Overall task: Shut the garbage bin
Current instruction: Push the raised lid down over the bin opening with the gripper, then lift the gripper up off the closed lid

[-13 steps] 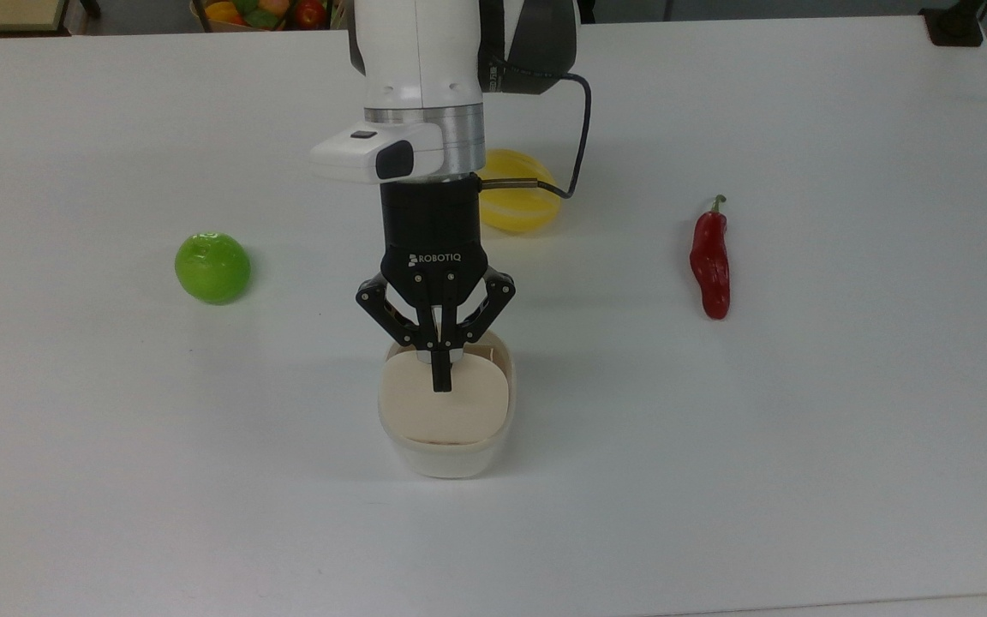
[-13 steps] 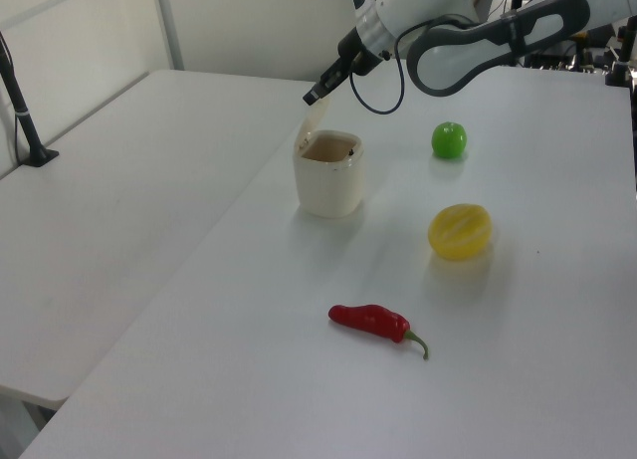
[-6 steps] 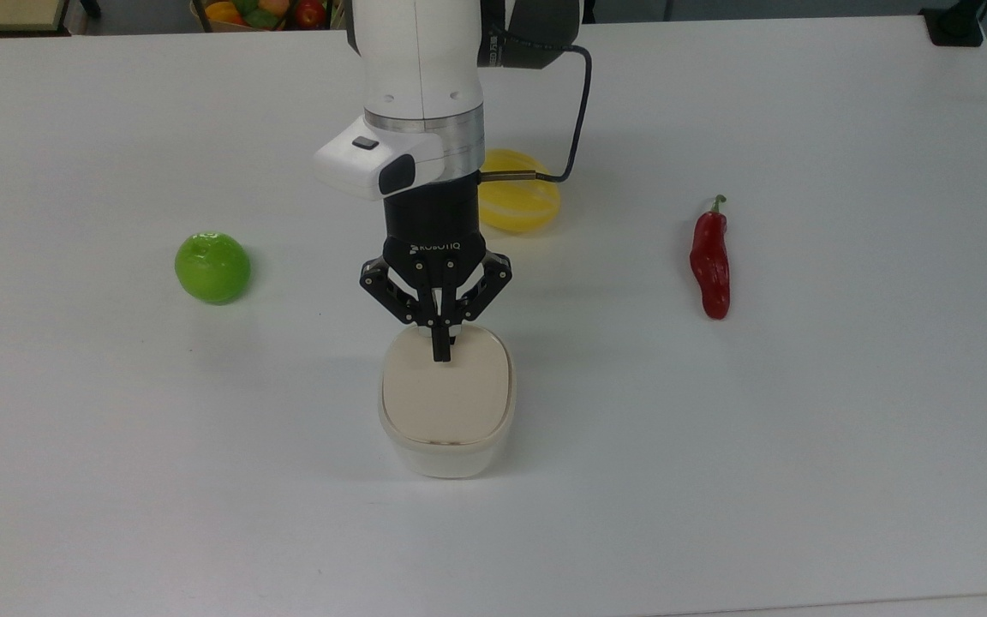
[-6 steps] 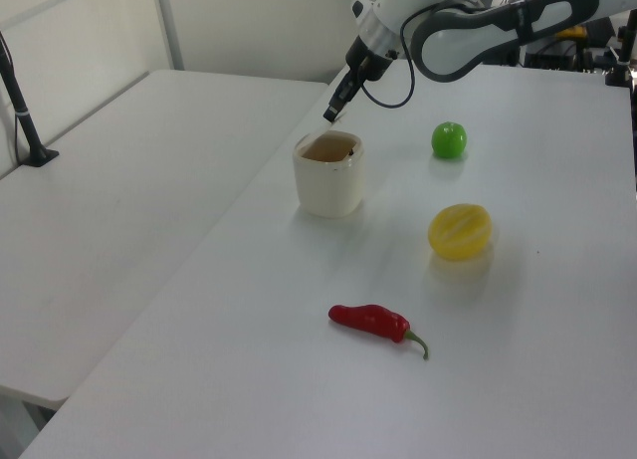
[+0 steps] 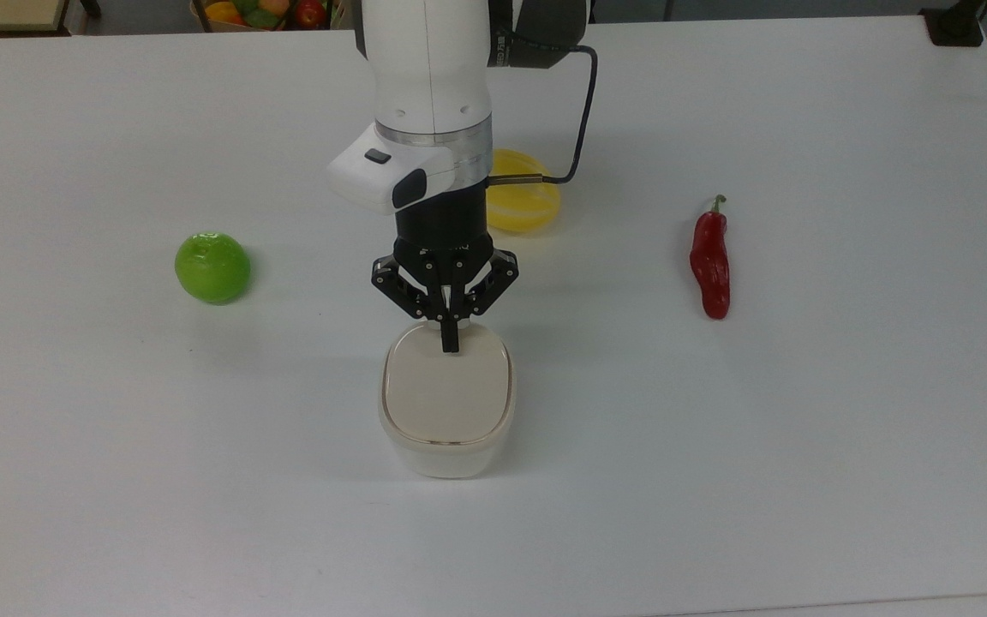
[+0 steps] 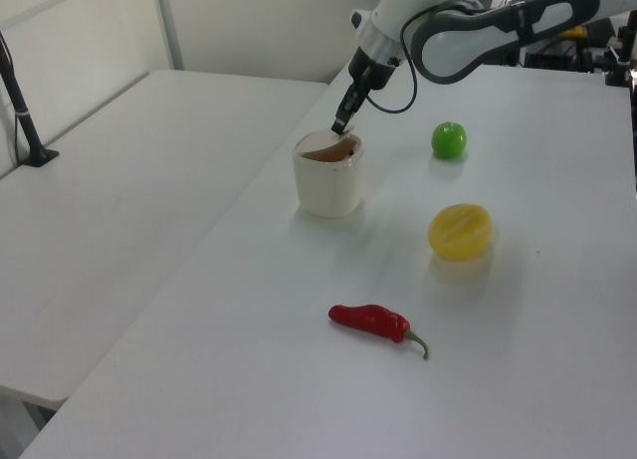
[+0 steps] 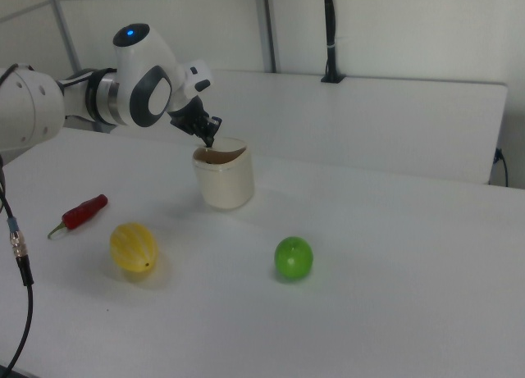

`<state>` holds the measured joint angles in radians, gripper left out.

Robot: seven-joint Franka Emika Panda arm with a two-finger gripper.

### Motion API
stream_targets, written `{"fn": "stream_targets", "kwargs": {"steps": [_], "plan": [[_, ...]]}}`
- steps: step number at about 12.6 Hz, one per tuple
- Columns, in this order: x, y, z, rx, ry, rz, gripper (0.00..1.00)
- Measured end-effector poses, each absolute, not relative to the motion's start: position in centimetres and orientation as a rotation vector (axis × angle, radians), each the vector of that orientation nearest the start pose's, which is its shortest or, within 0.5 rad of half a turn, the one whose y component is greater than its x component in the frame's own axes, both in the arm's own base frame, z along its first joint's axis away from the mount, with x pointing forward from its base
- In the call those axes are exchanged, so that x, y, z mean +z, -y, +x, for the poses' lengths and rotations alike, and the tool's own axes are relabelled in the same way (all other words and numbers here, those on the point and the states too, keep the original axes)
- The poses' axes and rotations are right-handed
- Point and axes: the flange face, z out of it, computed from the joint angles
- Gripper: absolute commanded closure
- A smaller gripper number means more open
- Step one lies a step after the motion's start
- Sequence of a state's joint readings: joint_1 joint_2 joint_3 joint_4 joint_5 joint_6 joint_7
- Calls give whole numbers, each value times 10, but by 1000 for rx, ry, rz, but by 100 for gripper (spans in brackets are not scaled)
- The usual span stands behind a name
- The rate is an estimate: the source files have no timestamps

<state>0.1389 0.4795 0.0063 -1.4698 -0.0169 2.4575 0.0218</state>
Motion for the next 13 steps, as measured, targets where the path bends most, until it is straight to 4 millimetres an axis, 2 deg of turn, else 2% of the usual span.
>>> {"fn": "stream_targets", "kwargs": {"steps": [8,13], "plan": [[435,-107,728,-703,204,-3027,100],[431,-108,728,-695,205,-3029,100]]}}
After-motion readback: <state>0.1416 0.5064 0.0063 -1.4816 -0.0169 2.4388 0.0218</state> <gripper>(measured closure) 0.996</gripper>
